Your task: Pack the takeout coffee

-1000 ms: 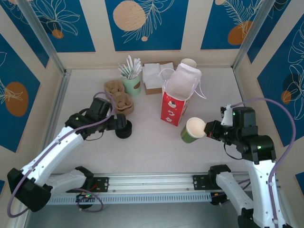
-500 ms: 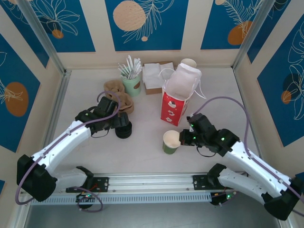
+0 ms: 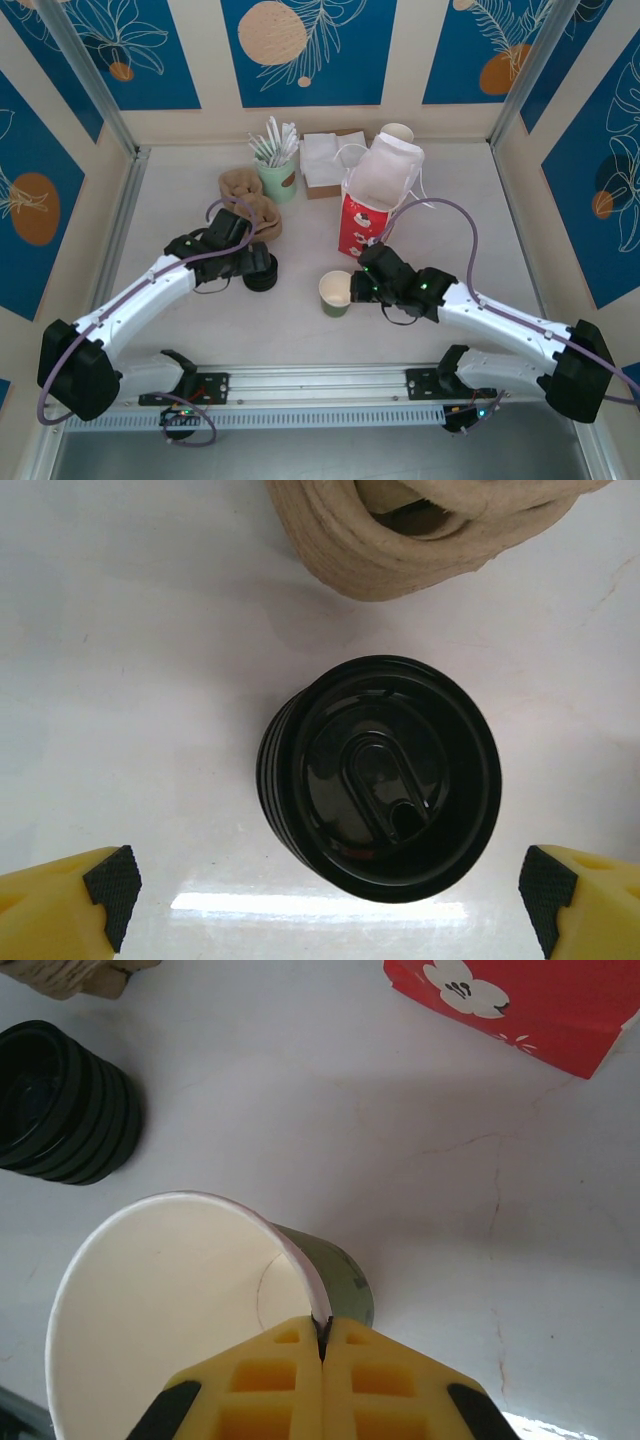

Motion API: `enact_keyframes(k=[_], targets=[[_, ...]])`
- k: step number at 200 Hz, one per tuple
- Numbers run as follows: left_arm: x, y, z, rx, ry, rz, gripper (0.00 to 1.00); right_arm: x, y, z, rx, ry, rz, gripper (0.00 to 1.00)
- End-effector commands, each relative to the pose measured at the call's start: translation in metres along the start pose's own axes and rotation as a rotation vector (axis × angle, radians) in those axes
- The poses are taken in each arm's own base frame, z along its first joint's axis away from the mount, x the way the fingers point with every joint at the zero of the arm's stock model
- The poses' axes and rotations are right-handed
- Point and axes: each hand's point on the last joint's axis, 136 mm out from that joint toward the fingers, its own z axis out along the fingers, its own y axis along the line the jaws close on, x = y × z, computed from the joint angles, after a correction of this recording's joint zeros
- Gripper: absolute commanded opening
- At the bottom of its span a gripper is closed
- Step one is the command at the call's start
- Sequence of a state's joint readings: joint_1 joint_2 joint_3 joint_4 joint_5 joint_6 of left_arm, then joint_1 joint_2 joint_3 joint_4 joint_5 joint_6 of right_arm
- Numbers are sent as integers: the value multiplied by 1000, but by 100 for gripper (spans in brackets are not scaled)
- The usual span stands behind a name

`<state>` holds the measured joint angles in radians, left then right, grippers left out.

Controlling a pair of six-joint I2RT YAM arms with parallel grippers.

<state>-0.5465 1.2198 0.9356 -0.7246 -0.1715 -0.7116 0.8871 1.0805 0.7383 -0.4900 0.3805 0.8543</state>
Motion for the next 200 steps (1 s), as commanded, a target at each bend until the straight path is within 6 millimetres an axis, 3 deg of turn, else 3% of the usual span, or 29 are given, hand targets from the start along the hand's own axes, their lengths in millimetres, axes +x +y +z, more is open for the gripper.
enact_keyframes(k=[1,97,146,200], targets=[[-4,8,-3,-54,1,53,98,-15,0,4,41,-72,60,0],[-11,-1,-10,11,-11,76,97,-22,30,23,78,-17,43,1],[-8,1,-11,20,-7,71,95,-32,45,24,59,-16,14,26],[-8,4,-11,14,-16,63,90,-43,53,1,30,-37,-3,38]])
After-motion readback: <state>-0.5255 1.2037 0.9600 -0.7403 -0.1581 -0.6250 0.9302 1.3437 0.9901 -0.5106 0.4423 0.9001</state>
